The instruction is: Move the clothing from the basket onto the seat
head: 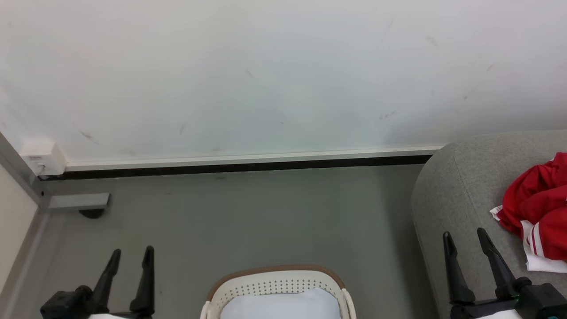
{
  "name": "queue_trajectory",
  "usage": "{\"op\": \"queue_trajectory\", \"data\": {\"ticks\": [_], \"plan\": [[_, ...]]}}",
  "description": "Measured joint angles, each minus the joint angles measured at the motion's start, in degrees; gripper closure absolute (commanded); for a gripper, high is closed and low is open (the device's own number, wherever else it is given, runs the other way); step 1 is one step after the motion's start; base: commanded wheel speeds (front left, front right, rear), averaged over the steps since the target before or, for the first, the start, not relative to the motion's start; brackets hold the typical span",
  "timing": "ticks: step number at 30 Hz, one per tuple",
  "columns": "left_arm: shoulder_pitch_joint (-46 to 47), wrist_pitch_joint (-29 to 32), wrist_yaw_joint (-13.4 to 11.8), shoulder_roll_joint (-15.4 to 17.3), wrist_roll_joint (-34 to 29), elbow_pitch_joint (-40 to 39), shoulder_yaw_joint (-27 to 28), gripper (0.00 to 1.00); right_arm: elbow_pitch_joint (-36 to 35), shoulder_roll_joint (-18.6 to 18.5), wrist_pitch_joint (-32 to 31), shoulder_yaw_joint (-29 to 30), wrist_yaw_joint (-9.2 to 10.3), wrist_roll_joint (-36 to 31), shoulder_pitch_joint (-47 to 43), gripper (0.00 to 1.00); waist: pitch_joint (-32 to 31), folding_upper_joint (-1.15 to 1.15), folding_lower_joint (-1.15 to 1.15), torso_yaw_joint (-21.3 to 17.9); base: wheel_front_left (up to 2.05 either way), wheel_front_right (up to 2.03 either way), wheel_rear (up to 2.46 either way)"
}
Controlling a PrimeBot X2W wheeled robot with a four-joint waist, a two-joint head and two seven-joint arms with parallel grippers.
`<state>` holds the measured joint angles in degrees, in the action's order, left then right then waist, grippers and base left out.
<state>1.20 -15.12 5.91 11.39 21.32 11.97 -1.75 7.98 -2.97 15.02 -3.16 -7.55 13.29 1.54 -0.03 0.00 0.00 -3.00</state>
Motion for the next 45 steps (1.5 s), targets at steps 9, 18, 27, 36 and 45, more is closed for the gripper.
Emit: {"op": "queue_trajectory", "data": {"ticks": [9, 18, 27, 36, 45], "plan": [[0.5, 0.0, 1.2, -2.0, -2.7, 1.1, 2.0, 0.0, 0.5, 0.1, 0.0, -2.2, 0.0, 1.8, 1.8, 0.0, -0.1, 0.0, 0.0, 0.1, 0.0, 0.0, 0.0], [0.7, 0.0, 1.5, -2.5, -3.2, 1.1, 1.8, 0.0, 1.1, 0.1, 0.0, -2.8, 0.0, 2.4, 1.8, 0.0, 0.1, 0.0, 0.0, 0.2, 0.0, 0.0, 0.0], [-0.3, 0.1, 1.5, -3.0, -2.4, 2.8, 0.7, 1.0, 2.9, 0.1, -0.1, -3.3, -0.01, 2.4, 0.5, 1.0, 0.1, 0.0, 0.0, 0.2, 0.0, 0.0, 0.0], [-0.5, 2.7, 1.5, -3.7, 5.5, 3.4, 1.3, 1.0, 3.4, -0.2, -1.9, -2.7, -0.01, 11.3, -0.1, 1.0, 0.1, 0.0, 0.0, 0.4, 0.0, 0.0, 0.0], [-0.1, 5.0, 1.5, -4.4, 13.4, 3.3, 2.2, 1.0, 3.8, -0.5, -3.9, -1.9, -0.01, 20.1, 0.3, 1.0, 0.1, 0.0, 0.0, 0.6, 0.0, 0.0, 0.0]]}}
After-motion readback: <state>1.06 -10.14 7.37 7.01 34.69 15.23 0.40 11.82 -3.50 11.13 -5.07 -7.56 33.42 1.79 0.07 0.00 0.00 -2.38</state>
